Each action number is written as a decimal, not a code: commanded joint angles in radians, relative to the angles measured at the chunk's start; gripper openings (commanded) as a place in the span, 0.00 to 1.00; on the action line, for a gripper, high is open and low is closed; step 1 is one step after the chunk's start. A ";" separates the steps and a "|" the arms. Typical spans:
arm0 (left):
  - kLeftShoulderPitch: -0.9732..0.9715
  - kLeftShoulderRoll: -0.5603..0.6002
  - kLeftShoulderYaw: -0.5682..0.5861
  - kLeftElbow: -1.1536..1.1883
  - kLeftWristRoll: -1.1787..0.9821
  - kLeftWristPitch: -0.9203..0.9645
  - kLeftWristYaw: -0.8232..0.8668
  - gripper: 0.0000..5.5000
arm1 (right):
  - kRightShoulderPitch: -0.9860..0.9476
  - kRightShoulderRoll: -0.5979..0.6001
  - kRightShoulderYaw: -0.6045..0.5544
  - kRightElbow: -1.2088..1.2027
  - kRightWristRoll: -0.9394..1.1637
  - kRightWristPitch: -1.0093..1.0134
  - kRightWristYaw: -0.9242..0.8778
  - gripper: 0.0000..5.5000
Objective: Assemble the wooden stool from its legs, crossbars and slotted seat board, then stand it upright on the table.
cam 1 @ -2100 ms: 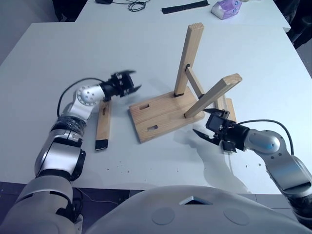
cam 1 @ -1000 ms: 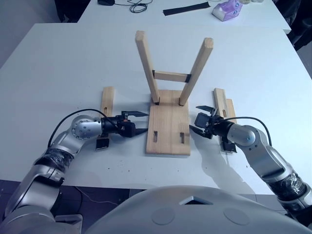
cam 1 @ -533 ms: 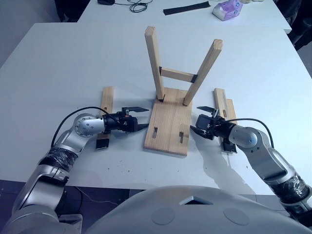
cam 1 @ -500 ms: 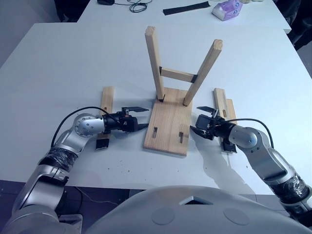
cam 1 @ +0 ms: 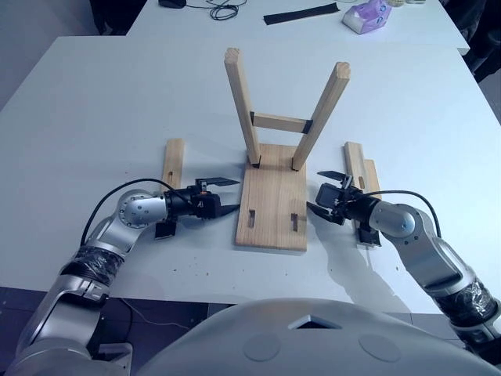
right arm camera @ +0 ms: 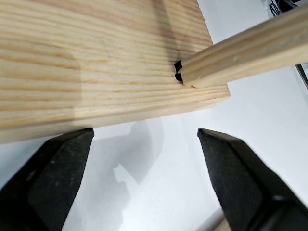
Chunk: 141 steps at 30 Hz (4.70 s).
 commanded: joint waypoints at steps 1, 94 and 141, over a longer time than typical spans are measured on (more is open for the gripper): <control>0.023 0.020 0.034 -0.063 -0.069 0.031 -0.025 0.53 | 0.079 -0.044 -0.073 -0.046 0.072 0.064 0.063 0.73; 0.142 -0.115 0.345 -0.592 -0.243 0.678 0.178 0.53 | 0.222 0.112 -0.562 0.037 0.383 0.197 -0.170 0.01; 0.147 -0.129 0.328 -0.590 -0.187 0.663 0.168 0.53 | 0.289 0.252 -0.623 0.104 0.399 0.253 -0.351 0.53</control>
